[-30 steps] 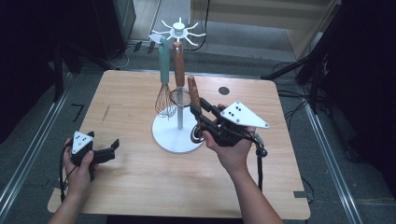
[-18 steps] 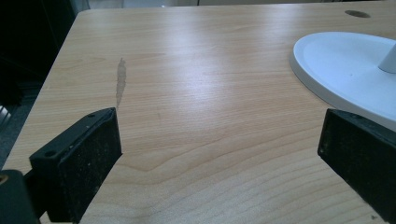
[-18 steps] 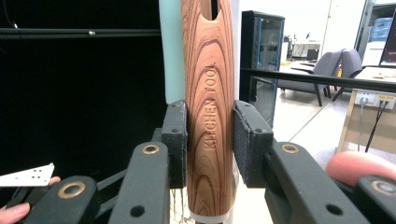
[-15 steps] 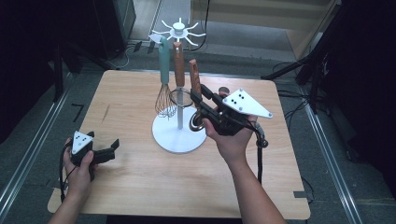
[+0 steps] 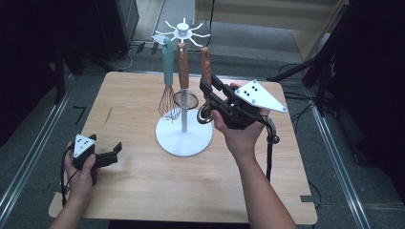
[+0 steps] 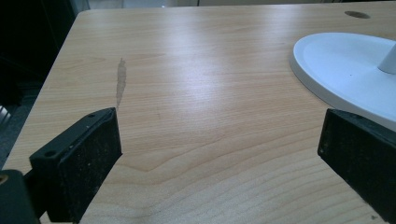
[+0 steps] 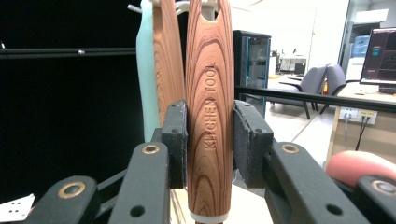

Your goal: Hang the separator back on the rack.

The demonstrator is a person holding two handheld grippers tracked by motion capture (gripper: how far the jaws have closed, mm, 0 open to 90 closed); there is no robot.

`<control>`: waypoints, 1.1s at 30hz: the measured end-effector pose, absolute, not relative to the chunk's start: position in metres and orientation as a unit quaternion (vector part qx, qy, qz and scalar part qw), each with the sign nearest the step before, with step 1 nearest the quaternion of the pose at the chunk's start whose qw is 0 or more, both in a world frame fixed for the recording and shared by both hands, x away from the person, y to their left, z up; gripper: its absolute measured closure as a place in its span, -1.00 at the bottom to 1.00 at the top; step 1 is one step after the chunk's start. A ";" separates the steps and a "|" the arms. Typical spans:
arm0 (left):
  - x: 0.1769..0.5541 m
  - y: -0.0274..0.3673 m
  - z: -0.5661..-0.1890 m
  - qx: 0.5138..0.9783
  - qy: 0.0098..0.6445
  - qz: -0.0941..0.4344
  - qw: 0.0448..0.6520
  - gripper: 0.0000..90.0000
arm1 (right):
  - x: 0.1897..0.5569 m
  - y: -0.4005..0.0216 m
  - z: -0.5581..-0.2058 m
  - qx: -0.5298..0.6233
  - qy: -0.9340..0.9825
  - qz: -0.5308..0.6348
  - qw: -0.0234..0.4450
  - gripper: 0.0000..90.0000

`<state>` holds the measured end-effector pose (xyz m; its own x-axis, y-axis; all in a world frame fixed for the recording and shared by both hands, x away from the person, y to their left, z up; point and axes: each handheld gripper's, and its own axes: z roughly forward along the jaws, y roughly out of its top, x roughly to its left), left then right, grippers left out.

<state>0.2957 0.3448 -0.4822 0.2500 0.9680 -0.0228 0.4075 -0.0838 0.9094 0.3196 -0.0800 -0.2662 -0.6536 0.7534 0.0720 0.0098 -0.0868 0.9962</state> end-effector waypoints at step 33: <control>0.295 0.345 -0.482 0.661 0.519 0.323 0.435 -1.00 | 0.335 -0.073 -0.258 0.315 0.617 0.670 0.266 0.55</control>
<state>0.2954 0.3453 -0.4821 0.2527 0.9672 -0.0251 0.4051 -0.0822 0.9106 0.3347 -0.0732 -0.2576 -0.6602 0.7452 0.0940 0.0327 -0.0966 0.9948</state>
